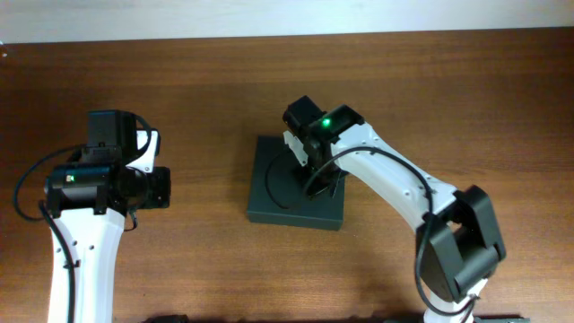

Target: Pack container

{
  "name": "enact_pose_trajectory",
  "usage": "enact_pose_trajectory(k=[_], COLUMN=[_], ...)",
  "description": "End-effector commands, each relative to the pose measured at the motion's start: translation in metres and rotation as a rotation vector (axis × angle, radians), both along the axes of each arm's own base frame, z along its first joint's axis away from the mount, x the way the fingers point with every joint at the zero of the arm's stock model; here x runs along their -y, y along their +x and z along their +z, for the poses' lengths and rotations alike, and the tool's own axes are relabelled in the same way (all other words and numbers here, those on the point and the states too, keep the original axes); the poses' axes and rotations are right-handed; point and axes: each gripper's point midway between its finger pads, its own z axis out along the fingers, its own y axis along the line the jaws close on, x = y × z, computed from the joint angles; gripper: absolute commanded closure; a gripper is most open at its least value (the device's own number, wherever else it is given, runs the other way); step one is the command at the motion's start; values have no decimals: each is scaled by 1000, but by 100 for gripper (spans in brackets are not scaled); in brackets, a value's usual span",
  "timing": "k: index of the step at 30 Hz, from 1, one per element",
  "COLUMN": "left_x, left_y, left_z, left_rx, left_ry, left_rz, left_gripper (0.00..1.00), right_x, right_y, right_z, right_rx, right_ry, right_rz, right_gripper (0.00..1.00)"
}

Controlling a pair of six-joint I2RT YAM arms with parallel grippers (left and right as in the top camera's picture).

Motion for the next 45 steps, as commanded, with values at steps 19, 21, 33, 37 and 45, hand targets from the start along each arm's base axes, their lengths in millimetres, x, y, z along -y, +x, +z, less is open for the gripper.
enact_pose_trajectory(k=[19, 21, 33, 37, 45], left_x=[58, 67, 72, 72, 72], left_y=[-18, -25, -80, -84, -85], left_z=[14, 18, 58, 61, 61], left_rx=[148, 212, 573, 598, 595], left_ry=[-170, -168, -95, -93, -93], left_rz=[-253, -293, -413, -413, -413], left_gripper=[98, 98, 79, 64, 1], right_x=[127, 138, 192, 200, 205], right_y=[40, 29, -69, -92, -105], right_z=[147, 165, 155, 135, 131], right_rx=[463, 532, 743, 743, 756], right_ry=[27, 25, 89, 118, 129], right_rz=[-335, -365, -605, -662, -676], right_gripper=[96, 96, 96, 88, 1])
